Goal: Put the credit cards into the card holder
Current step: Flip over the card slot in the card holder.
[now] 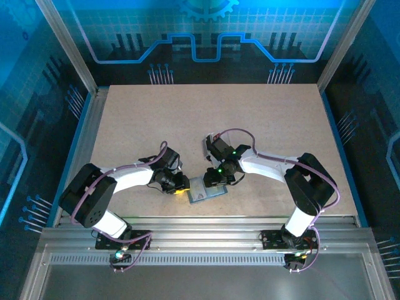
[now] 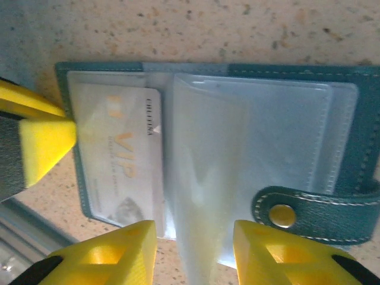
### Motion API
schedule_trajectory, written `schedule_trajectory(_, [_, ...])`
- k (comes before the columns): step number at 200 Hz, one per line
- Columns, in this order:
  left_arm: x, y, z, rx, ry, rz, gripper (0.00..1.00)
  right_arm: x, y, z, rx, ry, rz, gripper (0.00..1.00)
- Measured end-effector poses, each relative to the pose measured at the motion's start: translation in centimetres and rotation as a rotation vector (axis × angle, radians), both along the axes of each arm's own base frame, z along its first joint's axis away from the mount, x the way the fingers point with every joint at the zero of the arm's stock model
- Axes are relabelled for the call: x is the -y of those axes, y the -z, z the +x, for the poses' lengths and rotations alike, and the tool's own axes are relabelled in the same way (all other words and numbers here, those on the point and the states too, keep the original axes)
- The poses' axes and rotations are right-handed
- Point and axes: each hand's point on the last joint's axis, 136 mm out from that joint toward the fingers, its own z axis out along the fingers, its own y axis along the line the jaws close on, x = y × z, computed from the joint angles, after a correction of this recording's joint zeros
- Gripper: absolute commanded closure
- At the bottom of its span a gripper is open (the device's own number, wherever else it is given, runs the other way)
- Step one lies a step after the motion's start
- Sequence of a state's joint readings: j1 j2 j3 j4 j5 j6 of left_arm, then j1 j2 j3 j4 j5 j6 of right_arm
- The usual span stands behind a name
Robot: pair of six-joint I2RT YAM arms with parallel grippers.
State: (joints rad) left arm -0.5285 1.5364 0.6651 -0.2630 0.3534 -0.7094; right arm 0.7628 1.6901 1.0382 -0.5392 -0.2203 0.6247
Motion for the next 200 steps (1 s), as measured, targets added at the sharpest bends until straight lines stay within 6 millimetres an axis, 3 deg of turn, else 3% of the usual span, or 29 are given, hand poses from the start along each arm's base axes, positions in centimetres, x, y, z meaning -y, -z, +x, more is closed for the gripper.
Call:
schedule_trajectory(74, [0.1,-0.2,0.1,-0.025,-0.044,-0.013,0.71,-5.0,-0.3,-1.1,-0.015,-0.070,0.107,0.58])
schedule_trajectory(108, [-0.5,-0.5,0.2,-0.035,-0.086,-0.057,0.68,-6.2,0.1,-1.3,-0.028,-0.077,0.121,0.56])
schedule_trajectory(163, [-3.0,-4.8,1.5,0.069,-0.174,-0.123,0.63,-7.6,1.6,-1.1,-0.062,-0.072,0.164,0.54])
schedule_trajectory(200, [-3.5,-5.2,1.2,0.062,-0.181,-0.126,0.63,-8.4,1.4,-1.0,-0.067,-0.080,0.199,0.53])
